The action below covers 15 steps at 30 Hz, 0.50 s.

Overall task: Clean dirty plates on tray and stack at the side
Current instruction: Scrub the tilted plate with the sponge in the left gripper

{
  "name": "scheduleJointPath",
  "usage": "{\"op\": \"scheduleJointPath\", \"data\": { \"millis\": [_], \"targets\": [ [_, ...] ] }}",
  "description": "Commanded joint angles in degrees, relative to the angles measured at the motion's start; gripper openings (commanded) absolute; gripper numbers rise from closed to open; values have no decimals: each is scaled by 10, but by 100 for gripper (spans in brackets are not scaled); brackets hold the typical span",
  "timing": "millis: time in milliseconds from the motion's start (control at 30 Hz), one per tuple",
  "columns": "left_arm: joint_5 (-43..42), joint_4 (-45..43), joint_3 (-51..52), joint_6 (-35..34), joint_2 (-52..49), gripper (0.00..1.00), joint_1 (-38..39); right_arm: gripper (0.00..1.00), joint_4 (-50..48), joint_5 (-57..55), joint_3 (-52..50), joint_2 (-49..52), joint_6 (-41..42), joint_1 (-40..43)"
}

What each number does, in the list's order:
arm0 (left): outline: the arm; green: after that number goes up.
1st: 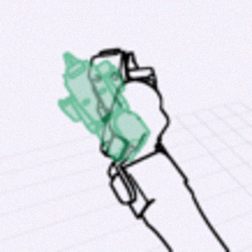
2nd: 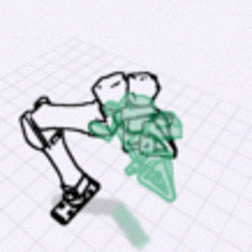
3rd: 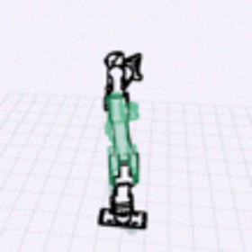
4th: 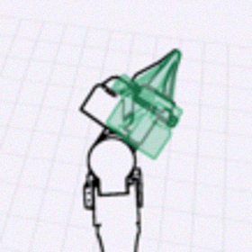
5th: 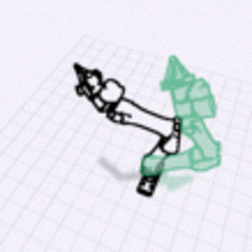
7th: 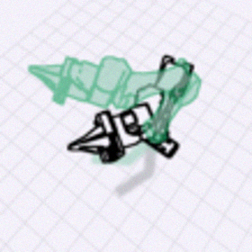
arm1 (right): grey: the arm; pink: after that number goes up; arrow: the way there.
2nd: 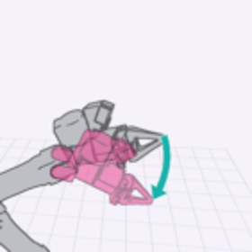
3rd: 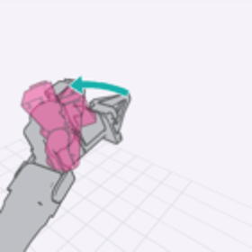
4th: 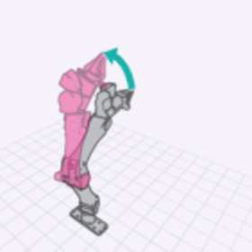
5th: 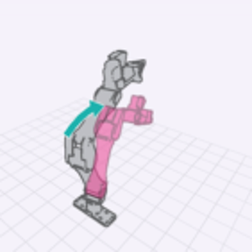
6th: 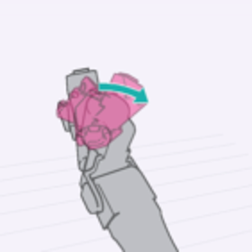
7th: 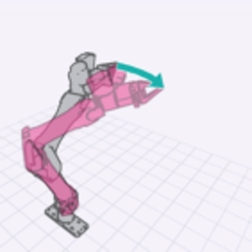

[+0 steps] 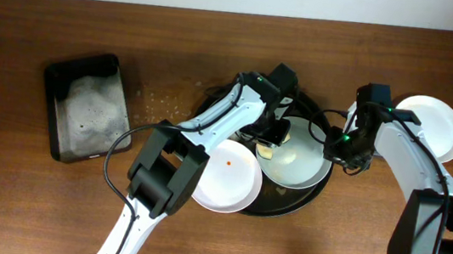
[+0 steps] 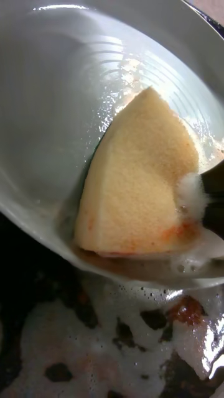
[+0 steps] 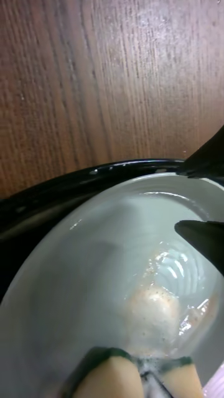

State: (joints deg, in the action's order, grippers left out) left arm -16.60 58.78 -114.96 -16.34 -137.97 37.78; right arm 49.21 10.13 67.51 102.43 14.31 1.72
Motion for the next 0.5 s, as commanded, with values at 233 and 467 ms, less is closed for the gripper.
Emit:
{"op": "scheduleJointPath", "data": {
  "millis": [233, 467],
  "targets": [
    [49, 14, 25, -2, -19, 0, -27, 20, -10, -1, -2, 55, -5, 2],
    [62, 26, 25, 12, -19, 0, -28, 32, -10, 1, -6, 77, -3, 2]
  ]
}}
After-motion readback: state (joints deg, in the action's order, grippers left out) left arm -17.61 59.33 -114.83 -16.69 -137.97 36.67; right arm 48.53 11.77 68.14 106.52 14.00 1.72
